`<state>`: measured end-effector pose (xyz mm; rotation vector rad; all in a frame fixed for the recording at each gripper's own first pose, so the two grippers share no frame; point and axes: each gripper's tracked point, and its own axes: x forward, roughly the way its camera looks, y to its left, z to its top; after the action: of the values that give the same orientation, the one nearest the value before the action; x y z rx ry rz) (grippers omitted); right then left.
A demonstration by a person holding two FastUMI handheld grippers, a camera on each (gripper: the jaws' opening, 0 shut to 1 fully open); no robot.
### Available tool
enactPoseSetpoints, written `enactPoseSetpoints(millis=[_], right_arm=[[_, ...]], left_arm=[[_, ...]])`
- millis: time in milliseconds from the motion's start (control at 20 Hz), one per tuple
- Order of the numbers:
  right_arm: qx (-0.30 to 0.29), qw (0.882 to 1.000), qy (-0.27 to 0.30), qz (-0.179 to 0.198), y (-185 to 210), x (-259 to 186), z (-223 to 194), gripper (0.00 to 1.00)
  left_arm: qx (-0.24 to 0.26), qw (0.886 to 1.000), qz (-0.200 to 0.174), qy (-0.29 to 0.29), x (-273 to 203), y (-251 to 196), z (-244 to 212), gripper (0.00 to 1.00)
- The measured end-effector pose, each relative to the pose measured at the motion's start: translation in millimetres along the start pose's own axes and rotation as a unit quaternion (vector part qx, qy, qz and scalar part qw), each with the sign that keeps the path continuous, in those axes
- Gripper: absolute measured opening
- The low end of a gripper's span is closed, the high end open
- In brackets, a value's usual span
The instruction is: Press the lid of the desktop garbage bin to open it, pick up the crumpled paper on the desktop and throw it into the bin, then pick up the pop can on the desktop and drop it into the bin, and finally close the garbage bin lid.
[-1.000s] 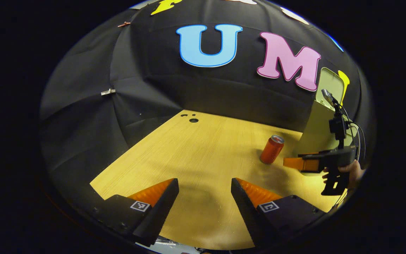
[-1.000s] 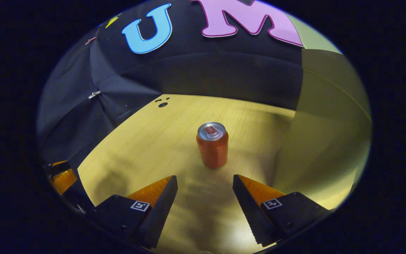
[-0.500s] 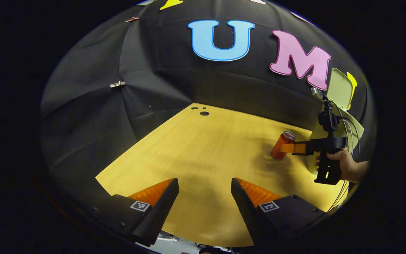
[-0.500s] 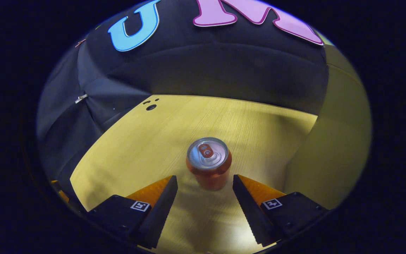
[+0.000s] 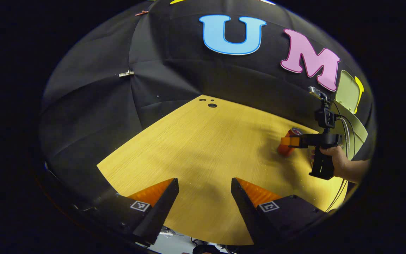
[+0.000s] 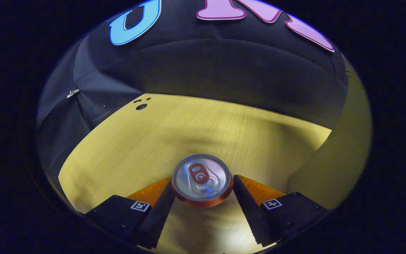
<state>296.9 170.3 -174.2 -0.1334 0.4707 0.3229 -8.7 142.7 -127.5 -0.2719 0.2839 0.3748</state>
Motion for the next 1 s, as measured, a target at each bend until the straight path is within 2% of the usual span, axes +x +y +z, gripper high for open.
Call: enactPoseSetpoints(millis=[50, 200, 500, 1000], right_arm=[[-0.003, 1.0, 0.0, 0.001, 0, 1, 0, 0.99], [-0.018, 1.0, -0.002, 0.005, 2, -3, 1, 0.83], [-0.025, 0.999, -0.02, 0.023, 12, -35, 17, 0.83], [-0.024, 0.997, -0.066, 0.008, 25, -126, 67, 0.83]], left_arm=[[0.001, 1.0, 0.001, 0.0, -2, 0, -1, 0.96], [0.004, 1.0, 0.001, 0.0, -4, -3, -1, 0.96], [0.017, 0.999, -0.025, -0.012, -4, -18, 5, 0.96], [0.074, 0.99, -0.117, -0.038, -1, -48, 28, 0.96]])
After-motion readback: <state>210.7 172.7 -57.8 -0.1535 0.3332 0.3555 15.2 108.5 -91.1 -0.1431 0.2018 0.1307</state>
